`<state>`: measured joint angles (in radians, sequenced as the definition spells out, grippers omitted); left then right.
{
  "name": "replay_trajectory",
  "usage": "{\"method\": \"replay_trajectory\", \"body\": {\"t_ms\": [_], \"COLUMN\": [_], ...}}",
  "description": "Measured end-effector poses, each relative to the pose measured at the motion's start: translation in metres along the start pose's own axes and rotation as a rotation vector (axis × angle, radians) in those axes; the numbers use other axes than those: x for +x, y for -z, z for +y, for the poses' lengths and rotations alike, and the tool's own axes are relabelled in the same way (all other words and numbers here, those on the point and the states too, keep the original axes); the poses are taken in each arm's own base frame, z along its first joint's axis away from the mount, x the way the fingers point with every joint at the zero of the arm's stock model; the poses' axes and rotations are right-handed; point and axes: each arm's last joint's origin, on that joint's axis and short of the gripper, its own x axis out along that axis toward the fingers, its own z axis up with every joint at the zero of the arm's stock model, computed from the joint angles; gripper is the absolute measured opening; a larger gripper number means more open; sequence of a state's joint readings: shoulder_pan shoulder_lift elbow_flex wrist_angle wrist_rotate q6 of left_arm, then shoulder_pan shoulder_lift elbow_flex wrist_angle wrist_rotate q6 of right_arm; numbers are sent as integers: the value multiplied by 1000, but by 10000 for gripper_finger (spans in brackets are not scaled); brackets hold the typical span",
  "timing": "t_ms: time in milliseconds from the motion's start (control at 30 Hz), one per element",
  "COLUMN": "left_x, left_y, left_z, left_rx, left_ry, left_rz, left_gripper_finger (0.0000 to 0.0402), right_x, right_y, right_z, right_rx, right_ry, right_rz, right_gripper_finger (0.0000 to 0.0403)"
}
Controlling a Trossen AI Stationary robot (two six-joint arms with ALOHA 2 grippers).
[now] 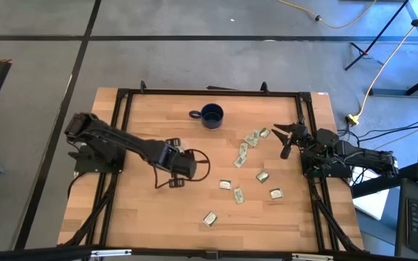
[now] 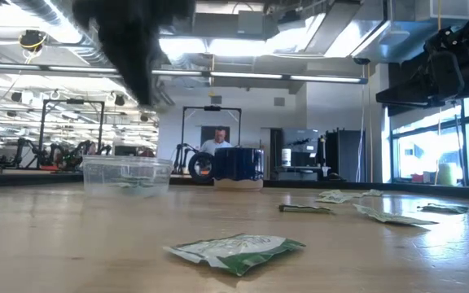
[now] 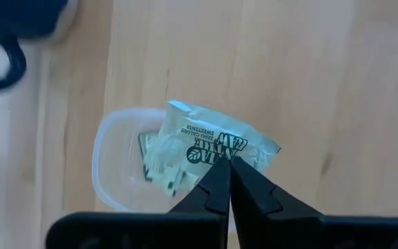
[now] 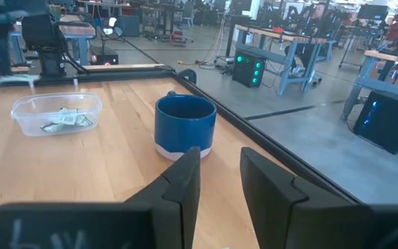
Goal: Pick and place Stevia / Truvia into bins
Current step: Put the white stevia packet into the transparent container, then put the green stevia packet into the transparent container
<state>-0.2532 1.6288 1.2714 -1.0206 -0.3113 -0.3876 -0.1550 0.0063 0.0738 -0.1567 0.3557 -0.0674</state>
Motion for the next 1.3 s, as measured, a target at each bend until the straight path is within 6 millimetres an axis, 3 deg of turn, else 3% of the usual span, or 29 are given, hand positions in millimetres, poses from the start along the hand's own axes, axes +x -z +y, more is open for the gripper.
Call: {"method": "replay_trajectory", "body": {"t_ms": [400,567,733,933,1100,1300], "left_x": [65,72,69,53,39,48], "left_y": [31,31,30,12,-22,-45], "left_z": [32,39,42,43,29,6], "left_rx": [-150,-202,-225,-232,-112,52], "left_ry": [67,60,58,83,254,367], "left_rz": [116,108,96,-21,-332,-544], "left_gripper_finger": [2,10,50,89,88,73], "right_x": [0,0,0,0,0,0], "right_y": [0,0,0,0,0,0], "right_z": [0,0,0,0,0,0], "right_rx": [-1,-1,-5,-5,-5,-5], "right_ry": [0,0,0,0,0,0], "right_rz": [0,0,0,0,0,0], "right_gripper_finger": [108,108,108,108,108,108]}}
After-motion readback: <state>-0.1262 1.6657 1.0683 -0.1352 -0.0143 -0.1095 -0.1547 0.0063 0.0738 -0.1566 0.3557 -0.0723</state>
